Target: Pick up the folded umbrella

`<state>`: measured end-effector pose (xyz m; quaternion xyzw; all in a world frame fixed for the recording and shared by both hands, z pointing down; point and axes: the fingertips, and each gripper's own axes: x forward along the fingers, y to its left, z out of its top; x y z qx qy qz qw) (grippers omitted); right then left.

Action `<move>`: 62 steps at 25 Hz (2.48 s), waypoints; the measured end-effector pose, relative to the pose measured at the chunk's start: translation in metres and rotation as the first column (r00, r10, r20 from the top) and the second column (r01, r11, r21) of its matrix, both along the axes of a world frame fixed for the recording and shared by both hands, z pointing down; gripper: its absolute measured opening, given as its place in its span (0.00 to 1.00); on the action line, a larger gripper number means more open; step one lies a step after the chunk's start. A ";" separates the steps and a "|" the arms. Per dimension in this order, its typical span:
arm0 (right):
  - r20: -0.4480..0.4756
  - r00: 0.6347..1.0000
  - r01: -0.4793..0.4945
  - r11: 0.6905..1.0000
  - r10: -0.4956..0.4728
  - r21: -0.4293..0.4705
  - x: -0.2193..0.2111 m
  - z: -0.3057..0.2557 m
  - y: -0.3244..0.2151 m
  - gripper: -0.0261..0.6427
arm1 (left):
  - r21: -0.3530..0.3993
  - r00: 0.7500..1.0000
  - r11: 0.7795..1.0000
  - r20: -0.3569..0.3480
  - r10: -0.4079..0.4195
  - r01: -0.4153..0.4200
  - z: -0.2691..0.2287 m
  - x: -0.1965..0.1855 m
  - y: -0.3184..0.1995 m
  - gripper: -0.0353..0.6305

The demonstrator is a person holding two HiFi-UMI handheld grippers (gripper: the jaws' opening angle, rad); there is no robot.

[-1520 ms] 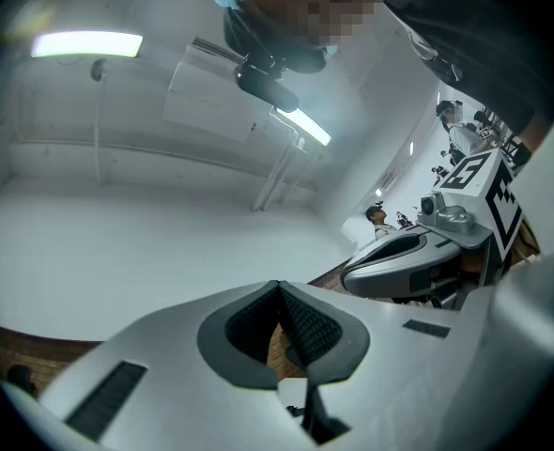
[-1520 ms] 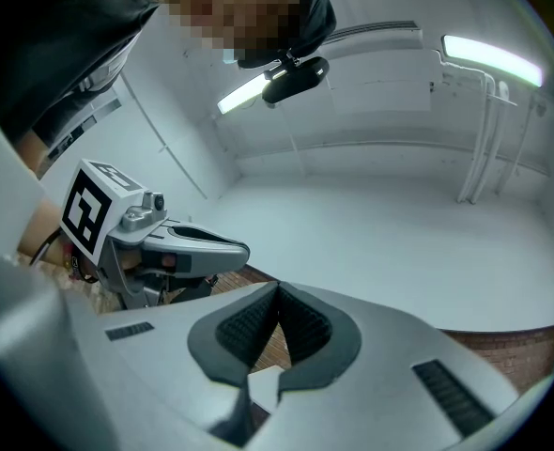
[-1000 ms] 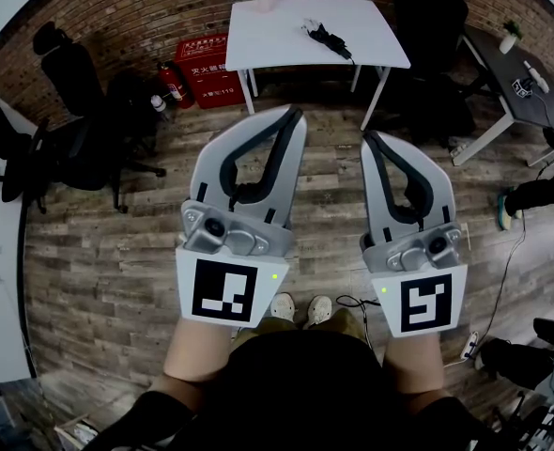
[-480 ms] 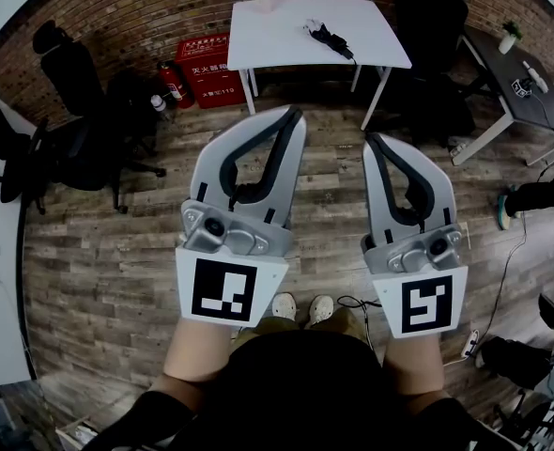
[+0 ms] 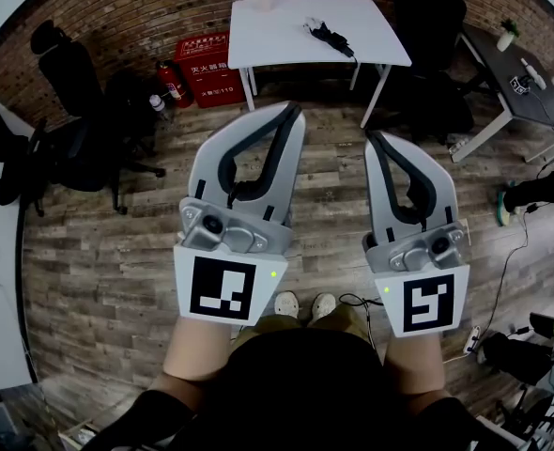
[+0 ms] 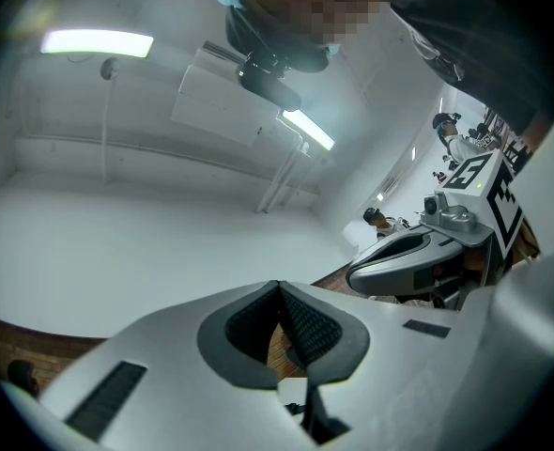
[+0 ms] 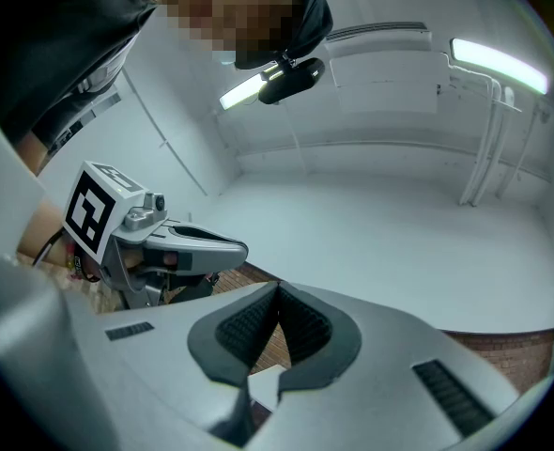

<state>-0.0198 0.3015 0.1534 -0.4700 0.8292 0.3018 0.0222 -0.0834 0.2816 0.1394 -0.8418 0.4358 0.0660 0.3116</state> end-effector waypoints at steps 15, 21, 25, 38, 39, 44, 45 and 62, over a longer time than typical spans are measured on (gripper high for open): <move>-0.003 1.000 -0.015 1.000 0.015 0.007 -0.019 0.000 0.016 0.08 | 0.012 1.000 1.000 -0.001 0.007 -0.007 -0.001 -0.022 0.015 0.07; -0.001 1.000 -0.028 1.000 0.028 0.008 -0.019 0.001 0.019 0.08 | 0.009 1.000 1.000 -0.007 0.009 -0.009 0.000 -0.026 0.017 0.07; 0.004 0.999 -0.032 0.999 0.032 0.009 -0.020 0.000 0.015 0.08 | 0.008 1.000 1.000 -0.009 0.006 -0.006 0.001 -0.030 0.013 0.07; 0.008 0.999 -0.041 0.999 0.041 0.019 -0.019 0.000 -0.014 0.08 | 0.016 1.000 1.000 -0.008 0.010 -0.010 0.002 -0.031 -0.015 0.07; 0.008 0.999 -0.041 0.999 0.041 0.020 -0.019 -0.001 -0.016 0.08 | 0.018 1.000 1.000 -0.008 0.011 -0.011 0.001 -0.031 -0.017 0.07; 0.007 0.999 -0.038 0.999 0.038 0.031 -0.020 -0.003 -0.027 0.08 | 0.031 1.000 0.999 -0.010 0.011 -0.010 -0.002 -0.031 -0.028 0.07; 0.006 0.999 -0.037 0.999 0.037 0.033 -0.020 -0.003 -0.030 0.08 | 0.032 1.000 0.999 -0.010 0.010 -0.010 -0.001 -0.032 -0.031 0.07; 0.004 1.000 0.027 0.999 -0.028 0.043 0.006 0.015 -0.129 0.08 | 0.054 0.999 0.998 0.006 -0.042 0.041 0.012 -0.003 -0.125 0.07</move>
